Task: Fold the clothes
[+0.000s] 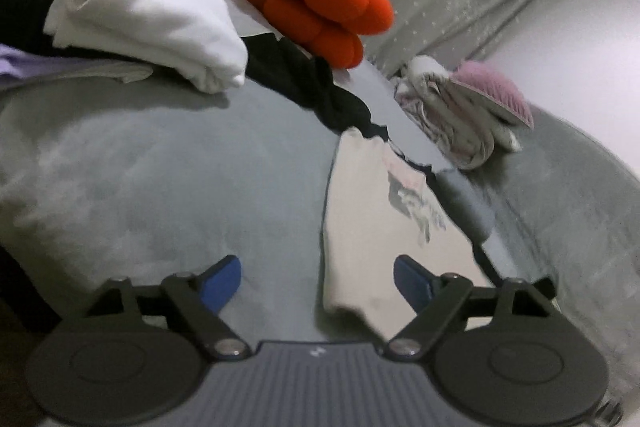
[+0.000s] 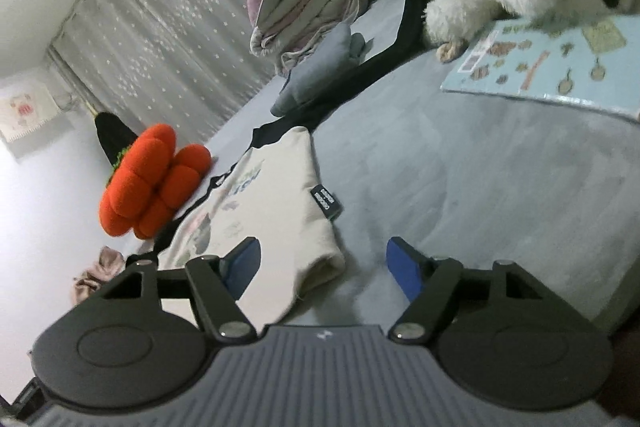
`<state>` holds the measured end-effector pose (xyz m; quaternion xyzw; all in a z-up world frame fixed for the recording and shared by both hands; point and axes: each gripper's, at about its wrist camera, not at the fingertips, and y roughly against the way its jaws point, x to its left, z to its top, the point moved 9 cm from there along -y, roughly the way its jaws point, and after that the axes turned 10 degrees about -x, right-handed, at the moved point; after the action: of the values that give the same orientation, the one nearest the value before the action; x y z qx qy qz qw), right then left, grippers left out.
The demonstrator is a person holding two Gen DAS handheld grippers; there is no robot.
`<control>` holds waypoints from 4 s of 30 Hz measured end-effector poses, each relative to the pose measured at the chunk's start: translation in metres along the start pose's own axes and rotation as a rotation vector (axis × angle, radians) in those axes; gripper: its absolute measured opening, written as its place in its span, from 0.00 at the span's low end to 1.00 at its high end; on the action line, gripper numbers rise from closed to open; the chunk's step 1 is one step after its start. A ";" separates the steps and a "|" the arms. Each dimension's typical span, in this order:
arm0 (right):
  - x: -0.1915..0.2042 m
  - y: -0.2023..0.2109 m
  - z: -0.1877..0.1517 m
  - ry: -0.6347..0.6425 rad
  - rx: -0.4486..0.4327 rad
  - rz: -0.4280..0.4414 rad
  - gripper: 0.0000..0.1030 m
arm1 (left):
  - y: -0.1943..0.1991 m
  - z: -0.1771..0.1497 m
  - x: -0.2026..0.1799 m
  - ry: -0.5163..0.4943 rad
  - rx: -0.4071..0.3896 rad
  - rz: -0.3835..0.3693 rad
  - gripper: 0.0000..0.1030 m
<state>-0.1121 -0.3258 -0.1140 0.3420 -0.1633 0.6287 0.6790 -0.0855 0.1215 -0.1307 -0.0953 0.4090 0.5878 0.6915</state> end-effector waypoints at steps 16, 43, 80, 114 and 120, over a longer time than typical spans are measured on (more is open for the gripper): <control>0.004 0.014 0.018 0.041 -0.008 -0.053 0.09 | -0.018 -0.010 -0.036 -0.072 0.062 0.006 0.05; 0.047 -0.031 0.006 0.401 0.029 -0.113 0.60 | -0.076 0.053 -0.025 -0.353 0.030 0.085 0.88; 0.226 -0.294 -0.092 0.494 0.276 0.317 1.00 | -0.167 0.122 -0.042 -0.179 0.122 0.251 0.98; 0.205 -0.303 -0.060 0.281 0.228 0.288 1.00 | -0.233 0.149 -0.010 -0.317 -0.006 0.572 0.21; 0.203 -0.303 -0.059 0.271 0.231 0.290 1.00 | -0.230 0.174 -0.026 -0.420 -0.014 0.572 0.16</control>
<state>0.1998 -0.1282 -0.1020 0.3030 -0.0450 0.7746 0.5533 0.1984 0.1416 -0.0805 0.1414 0.2640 0.7672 0.5672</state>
